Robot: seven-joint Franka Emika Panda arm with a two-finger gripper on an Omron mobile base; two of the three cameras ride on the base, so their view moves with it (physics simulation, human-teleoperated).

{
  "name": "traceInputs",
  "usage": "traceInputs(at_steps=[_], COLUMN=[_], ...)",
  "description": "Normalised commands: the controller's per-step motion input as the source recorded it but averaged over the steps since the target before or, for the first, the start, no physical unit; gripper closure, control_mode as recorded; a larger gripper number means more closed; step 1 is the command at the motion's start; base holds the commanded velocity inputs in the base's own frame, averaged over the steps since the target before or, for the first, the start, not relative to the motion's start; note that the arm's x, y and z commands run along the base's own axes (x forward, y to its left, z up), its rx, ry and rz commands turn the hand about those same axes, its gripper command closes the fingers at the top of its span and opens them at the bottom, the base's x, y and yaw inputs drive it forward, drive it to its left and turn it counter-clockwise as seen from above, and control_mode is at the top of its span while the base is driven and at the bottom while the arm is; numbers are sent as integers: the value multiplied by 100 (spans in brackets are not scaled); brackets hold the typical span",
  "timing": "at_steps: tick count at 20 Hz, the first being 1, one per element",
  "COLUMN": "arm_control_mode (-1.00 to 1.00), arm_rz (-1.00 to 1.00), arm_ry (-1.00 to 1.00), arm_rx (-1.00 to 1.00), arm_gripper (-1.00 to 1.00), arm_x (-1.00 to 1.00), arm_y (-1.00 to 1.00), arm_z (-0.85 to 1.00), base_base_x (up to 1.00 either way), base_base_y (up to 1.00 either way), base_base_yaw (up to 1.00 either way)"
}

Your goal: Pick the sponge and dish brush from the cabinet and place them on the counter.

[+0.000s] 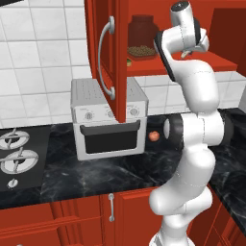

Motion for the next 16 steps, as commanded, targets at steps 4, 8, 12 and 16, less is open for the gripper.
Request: traceInputs(at_steps=[4, 8, 12, 16], arm_control_mode=[-100, -100, -100, -100], arm_rz=[-2, -1, 0, 0], arm_ry=[-6, -5, -2, 0], arm_rx=[0, 0, 0, 0], arm_gripper=[100, 100, 100, 100], arm_x=[-58, -60, -62, -62], arm_y=[0, 0, 0, 0], arm_z=[5, 3, 2, 4], base_base_x=[0, 0, 0, 0], base_base_y=[0, 0, 0, 0], base_base_yaw=[0, 0, 0, 0])
